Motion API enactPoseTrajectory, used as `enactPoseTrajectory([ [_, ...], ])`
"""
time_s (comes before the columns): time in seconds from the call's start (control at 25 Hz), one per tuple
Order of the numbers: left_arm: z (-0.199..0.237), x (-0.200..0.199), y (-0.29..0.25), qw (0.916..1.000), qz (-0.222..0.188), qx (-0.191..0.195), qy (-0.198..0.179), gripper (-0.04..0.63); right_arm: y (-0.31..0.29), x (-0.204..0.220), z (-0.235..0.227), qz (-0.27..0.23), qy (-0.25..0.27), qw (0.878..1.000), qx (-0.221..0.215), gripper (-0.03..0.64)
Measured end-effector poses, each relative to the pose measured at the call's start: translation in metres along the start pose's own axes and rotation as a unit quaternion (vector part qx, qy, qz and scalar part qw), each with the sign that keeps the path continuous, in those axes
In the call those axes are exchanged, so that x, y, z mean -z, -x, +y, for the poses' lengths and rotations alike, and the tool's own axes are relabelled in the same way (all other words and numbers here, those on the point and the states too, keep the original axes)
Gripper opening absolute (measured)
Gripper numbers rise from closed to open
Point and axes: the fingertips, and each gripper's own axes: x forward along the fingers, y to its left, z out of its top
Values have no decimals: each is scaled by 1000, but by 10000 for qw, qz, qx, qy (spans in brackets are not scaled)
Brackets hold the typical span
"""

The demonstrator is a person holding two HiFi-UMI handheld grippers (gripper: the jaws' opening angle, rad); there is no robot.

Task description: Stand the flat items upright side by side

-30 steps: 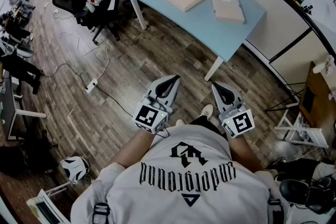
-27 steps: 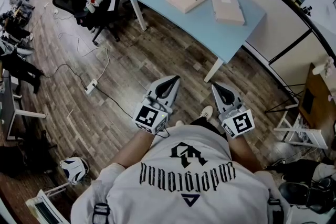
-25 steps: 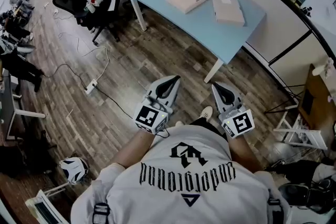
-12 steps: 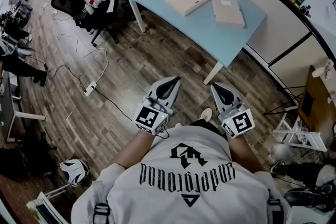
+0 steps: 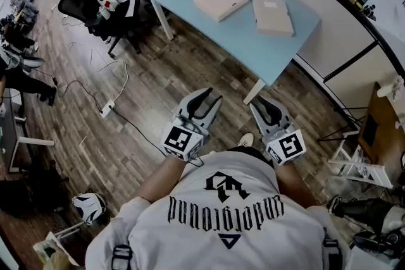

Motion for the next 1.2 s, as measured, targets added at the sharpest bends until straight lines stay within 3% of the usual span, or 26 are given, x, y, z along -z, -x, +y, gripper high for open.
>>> enactPoseTrajectory([
  [0.2,1,8,-46,9999,119,44,13,230,-7,16,-44,126,-213,9997,-55,231],
  [0.4,2,9,-106,9998,168,46,34,271,-4,24,-102,167,-345,9993,-13,291],
  [0.84,-37,12,-227,9995,174,250,11,285,39,39,-215,217,-546,9980,241,302],
  [1.2,-54,20,-283,9979,337,560,2,285,60,55,-261,237,-773,9952,560,301],
])
